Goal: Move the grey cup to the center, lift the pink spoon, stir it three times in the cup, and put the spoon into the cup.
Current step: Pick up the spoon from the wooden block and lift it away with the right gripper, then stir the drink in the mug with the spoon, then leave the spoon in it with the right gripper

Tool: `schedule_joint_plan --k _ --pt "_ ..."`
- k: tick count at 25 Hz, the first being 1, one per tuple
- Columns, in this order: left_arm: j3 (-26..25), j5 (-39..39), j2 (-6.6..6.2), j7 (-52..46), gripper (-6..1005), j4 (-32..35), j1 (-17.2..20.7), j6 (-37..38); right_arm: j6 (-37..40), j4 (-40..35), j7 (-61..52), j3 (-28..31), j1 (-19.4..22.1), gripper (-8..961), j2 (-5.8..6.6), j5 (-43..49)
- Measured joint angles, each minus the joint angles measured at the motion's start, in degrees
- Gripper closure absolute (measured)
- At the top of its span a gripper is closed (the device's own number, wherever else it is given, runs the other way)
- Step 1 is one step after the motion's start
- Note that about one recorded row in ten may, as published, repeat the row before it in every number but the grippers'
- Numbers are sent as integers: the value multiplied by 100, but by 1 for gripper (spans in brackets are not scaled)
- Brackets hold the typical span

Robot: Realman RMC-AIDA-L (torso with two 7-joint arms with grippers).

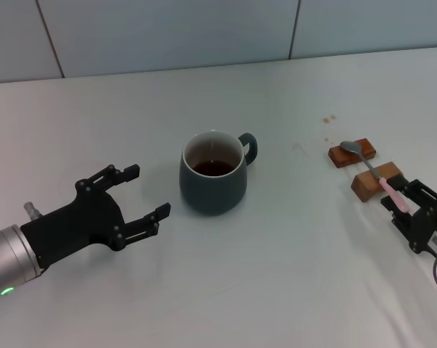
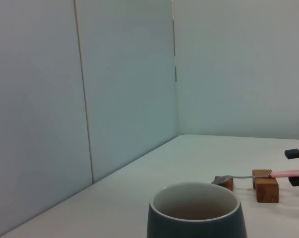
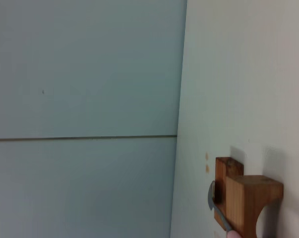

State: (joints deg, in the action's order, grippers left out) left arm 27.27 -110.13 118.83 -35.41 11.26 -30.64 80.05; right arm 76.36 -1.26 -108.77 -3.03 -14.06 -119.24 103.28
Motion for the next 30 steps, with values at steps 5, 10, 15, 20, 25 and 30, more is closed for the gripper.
schedule_joint_plan --k 5,10,15,20,25,30 --pt "58 0 0 0 169 32 -4 2 -13 3 17 -7 36 443 -8 0" --pt "121 0 0 0 169 48 1 2 32 3 100 68 152 736 -16 -42" --pt "126 0 0 0 170 52 2 2 115 -13 254 130 217 841 -17 -55" --pt "131 0 0 0 170 52 -1 2 479 -36 535 193 239 856 -16 -60" --pt "130 0 2 0 170 52 6 6 1339 -409 1075 341 149 856 1 -63" --pt "129 0 7 0 171 52 -4 -5 2026 -1530 1089 303 -182 856 0 -47"
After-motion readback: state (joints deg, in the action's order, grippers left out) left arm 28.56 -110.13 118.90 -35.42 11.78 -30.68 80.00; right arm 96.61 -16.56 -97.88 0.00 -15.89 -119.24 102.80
